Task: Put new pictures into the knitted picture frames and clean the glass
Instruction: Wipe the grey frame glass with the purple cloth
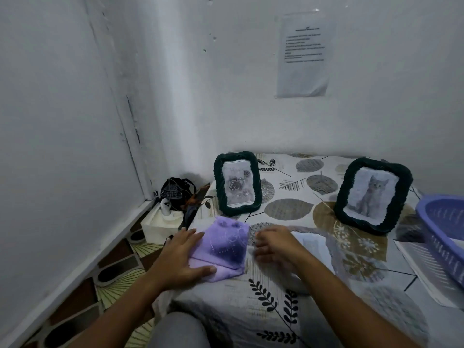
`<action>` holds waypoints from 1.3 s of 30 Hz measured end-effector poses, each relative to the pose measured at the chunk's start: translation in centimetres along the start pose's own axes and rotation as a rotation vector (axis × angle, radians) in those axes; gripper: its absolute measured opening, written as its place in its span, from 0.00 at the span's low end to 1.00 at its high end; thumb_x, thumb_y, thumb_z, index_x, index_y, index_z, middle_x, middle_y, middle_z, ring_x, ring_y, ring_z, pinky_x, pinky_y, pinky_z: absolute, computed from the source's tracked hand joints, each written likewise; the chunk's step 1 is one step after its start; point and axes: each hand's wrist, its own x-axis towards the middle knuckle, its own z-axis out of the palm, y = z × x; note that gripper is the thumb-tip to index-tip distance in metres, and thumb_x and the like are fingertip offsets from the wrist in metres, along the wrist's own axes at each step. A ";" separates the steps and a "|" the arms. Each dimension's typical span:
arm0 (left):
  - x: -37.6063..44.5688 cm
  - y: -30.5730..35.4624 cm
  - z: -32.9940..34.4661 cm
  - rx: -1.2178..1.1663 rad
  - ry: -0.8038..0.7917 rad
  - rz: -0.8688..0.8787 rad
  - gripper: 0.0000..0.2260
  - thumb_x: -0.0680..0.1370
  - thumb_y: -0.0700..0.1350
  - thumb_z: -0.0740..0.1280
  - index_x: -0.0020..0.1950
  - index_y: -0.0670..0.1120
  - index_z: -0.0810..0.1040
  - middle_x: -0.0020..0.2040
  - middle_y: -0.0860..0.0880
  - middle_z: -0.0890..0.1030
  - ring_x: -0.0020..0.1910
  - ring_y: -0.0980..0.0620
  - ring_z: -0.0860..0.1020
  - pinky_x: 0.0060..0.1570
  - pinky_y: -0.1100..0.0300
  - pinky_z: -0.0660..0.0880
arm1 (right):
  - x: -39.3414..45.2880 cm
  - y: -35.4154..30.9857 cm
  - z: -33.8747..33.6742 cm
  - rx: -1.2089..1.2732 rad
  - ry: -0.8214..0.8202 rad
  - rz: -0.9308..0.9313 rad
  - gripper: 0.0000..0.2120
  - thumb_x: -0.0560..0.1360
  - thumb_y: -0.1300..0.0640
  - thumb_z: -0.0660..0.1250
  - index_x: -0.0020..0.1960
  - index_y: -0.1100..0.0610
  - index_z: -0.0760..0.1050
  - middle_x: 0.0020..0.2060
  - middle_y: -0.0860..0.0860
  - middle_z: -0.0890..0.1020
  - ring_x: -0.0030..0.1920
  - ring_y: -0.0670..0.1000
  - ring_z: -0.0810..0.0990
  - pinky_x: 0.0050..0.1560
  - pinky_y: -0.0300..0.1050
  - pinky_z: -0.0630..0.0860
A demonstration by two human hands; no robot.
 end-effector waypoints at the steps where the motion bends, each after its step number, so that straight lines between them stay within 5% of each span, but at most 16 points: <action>1: -0.3 -0.5 0.2 0.041 -0.028 -0.026 0.56 0.57 0.84 0.49 0.78 0.52 0.54 0.79 0.49 0.53 0.77 0.49 0.50 0.74 0.45 0.53 | 0.4 0.0 0.6 0.006 0.010 0.012 0.05 0.77 0.65 0.61 0.47 0.65 0.75 0.35 0.58 0.76 0.31 0.54 0.76 0.35 0.47 0.76; 7: -1.3 -1.6 1.0 0.031 -0.088 -0.074 0.64 0.52 0.85 0.53 0.79 0.47 0.49 0.79 0.51 0.49 0.78 0.51 0.46 0.74 0.43 0.51 | 1.9 -0.3 2.6 -0.050 0.080 0.095 0.06 0.74 0.65 0.63 0.45 0.69 0.75 0.34 0.62 0.80 0.31 0.57 0.78 0.29 0.44 0.72; 11: -1.4 -1.5 1.1 0.004 -0.106 -0.062 0.62 0.55 0.83 0.57 0.79 0.48 0.47 0.79 0.53 0.46 0.77 0.54 0.43 0.75 0.44 0.51 | 2.3 -0.7 3.4 -0.001 0.047 0.153 0.04 0.71 0.64 0.66 0.39 0.64 0.75 0.27 0.57 0.75 0.22 0.50 0.71 0.21 0.36 0.62; 18: -1.6 -1.5 1.1 0.001 -0.122 -0.064 0.62 0.55 0.83 0.56 0.79 0.48 0.45 0.79 0.53 0.45 0.77 0.54 0.42 0.75 0.44 0.49 | 2.6 -1.0 4.3 0.055 0.020 0.199 0.15 0.72 0.52 0.73 0.33 0.58 0.71 0.23 0.52 0.69 0.20 0.47 0.62 0.21 0.34 0.57; 21: -1.6 -1.6 1.1 -0.004 -0.122 -0.069 0.61 0.56 0.82 0.58 0.79 0.48 0.45 0.79 0.53 0.44 0.76 0.55 0.41 0.75 0.44 0.48 | 2.5 -1.1 5.2 0.101 -0.005 0.121 0.11 0.70 0.54 0.75 0.38 0.60 0.77 0.28 0.55 0.76 0.27 0.51 0.71 0.27 0.39 0.67; 26: -1.6 -1.6 1.1 0.002 -0.127 -0.063 0.62 0.56 0.82 0.57 0.79 0.48 0.45 0.79 0.53 0.44 0.76 0.55 0.41 0.75 0.44 0.48 | 2.5 -0.6 6.4 0.273 -0.074 0.132 0.12 0.70 0.54 0.74 0.49 0.62 0.81 0.45 0.58 0.84 0.48 0.57 0.80 0.53 0.51 0.77; 35: -1.4 -1.6 1.2 0.023 -0.130 -0.068 0.63 0.54 0.84 0.54 0.79 0.48 0.45 0.79 0.53 0.44 0.77 0.53 0.43 0.75 0.43 0.50 | 2.6 -0.3 6.4 0.427 -0.097 0.208 0.14 0.72 0.56 0.72 0.52 0.65 0.79 0.51 0.61 0.83 0.49 0.59 0.80 0.46 0.49 0.77; 39: -1.6 -1.5 1.1 0.027 -0.131 -0.076 0.64 0.53 0.84 0.53 0.79 0.48 0.45 0.79 0.52 0.44 0.77 0.52 0.43 0.75 0.43 0.50 | 2.3 -0.5 6.1 0.463 -0.212 0.237 0.14 0.67 0.59 0.75 0.50 0.65 0.79 0.52 0.61 0.80 0.53 0.60 0.77 0.58 0.53 0.74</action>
